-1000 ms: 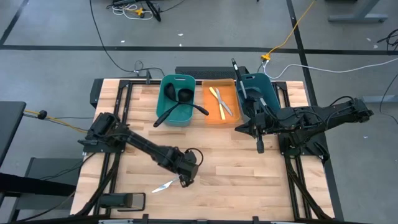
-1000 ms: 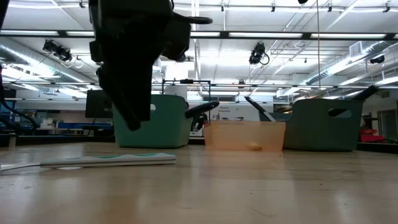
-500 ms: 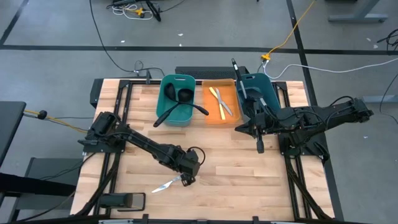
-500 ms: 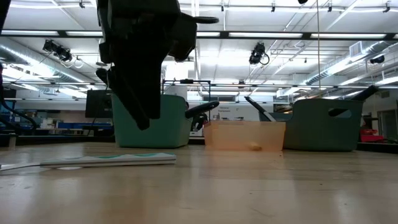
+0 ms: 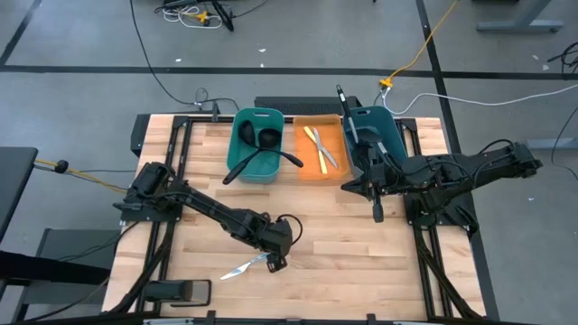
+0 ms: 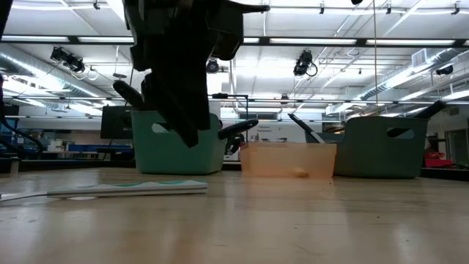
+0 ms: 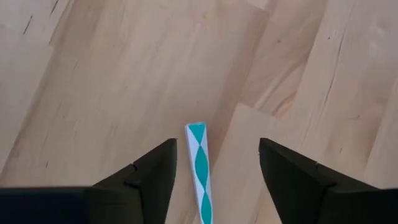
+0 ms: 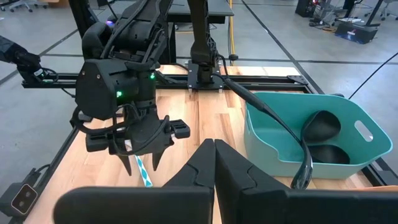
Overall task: Pick & Place Kitchen Items
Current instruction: Put the white patterned table knife into the orange bin
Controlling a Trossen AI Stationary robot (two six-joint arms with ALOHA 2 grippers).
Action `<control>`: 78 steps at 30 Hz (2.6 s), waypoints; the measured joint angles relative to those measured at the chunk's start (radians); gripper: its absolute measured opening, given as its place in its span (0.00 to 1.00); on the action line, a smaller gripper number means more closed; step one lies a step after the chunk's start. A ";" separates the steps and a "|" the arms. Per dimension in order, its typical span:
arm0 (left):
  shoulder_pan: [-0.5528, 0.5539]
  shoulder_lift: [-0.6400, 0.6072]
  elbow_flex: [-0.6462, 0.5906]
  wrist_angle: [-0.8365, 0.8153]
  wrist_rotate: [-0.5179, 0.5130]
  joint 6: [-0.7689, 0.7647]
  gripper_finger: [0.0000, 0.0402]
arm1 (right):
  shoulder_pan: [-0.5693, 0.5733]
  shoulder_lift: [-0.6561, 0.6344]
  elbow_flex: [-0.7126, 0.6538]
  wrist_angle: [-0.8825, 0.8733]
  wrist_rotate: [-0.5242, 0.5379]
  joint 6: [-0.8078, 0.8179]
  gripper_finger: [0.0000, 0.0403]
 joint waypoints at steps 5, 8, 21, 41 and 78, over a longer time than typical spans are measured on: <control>-0.002 0.000 0.000 0.011 0.023 0.001 0.52 | 0.000 0.000 0.000 0.000 0.000 0.000 0.01; -0.008 0.000 0.000 0.027 0.035 -0.008 0.51 | 0.000 0.000 0.000 -0.001 0.000 0.000 0.01; -0.011 0.000 0.000 -0.016 0.004 -0.040 0.51 | 0.000 0.000 0.000 -0.008 0.000 -0.002 0.01; -0.009 0.000 0.000 -0.055 0.025 -0.103 0.66 | 0.000 0.000 0.000 -0.008 0.000 -0.009 0.01; -0.007 0.098 0.041 -0.110 0.047 -0.172 0.66 | 0.000 -0.029 -0.001 -0.038 -0.028 -0.002 0.01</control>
